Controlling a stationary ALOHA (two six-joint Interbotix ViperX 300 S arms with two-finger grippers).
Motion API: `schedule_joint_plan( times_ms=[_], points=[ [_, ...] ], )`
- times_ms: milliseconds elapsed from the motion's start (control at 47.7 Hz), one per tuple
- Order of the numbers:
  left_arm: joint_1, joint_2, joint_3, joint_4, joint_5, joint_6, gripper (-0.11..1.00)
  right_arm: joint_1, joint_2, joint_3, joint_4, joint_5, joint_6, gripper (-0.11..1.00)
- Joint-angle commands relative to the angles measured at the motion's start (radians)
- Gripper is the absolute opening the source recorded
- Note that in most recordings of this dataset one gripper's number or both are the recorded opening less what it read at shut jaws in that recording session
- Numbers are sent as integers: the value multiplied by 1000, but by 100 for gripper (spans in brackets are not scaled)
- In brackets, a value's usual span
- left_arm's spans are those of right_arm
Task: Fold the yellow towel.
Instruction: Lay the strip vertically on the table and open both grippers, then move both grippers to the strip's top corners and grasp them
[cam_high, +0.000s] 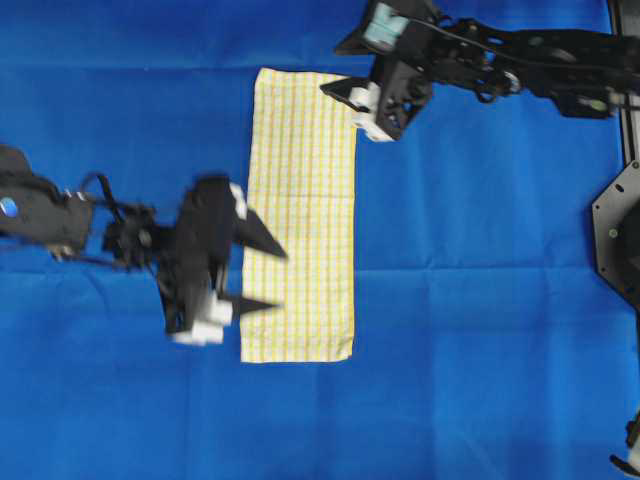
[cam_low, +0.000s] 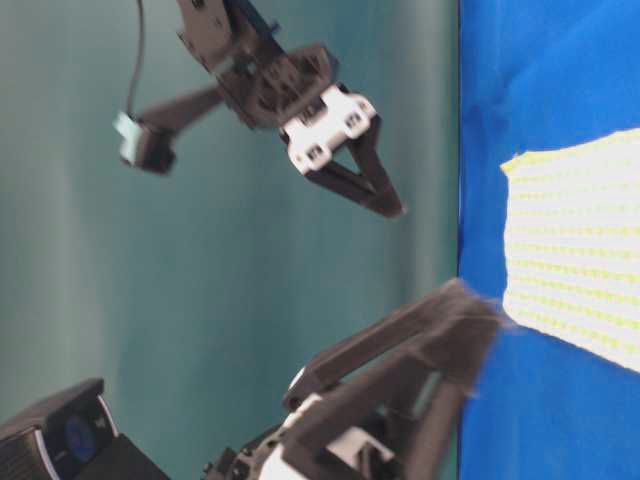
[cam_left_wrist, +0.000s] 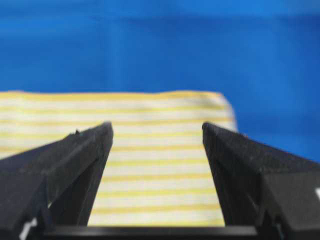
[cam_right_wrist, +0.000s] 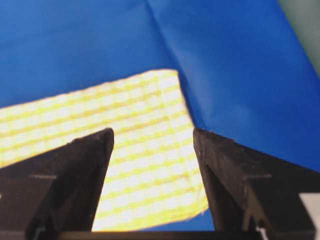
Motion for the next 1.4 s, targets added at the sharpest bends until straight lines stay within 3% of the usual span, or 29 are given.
schedule_joint_plan(
  times_ms=[0,147,398,922,1132,1383],
  points=[
    [51,-55,21,2,-17,2,66,23,-91,43,-3,-38,3,65],
    [129,-109,86,3,-58,6,68,58,-166,129,-3,-95,8,65],
    [189,-178,170,3,-84,15,69,129,-265,238,6,-140,17,65],
    [212,-170,181,3,-138,18,75,135,-258,238,9,-143,18,65],
    [258,-129,158,5,-164,43,75,84,-209,212,11,-141,18,65],
    [393,14,95,3,-215,107,76,-17,-54,137,20,-133,18,67]
  ],
)
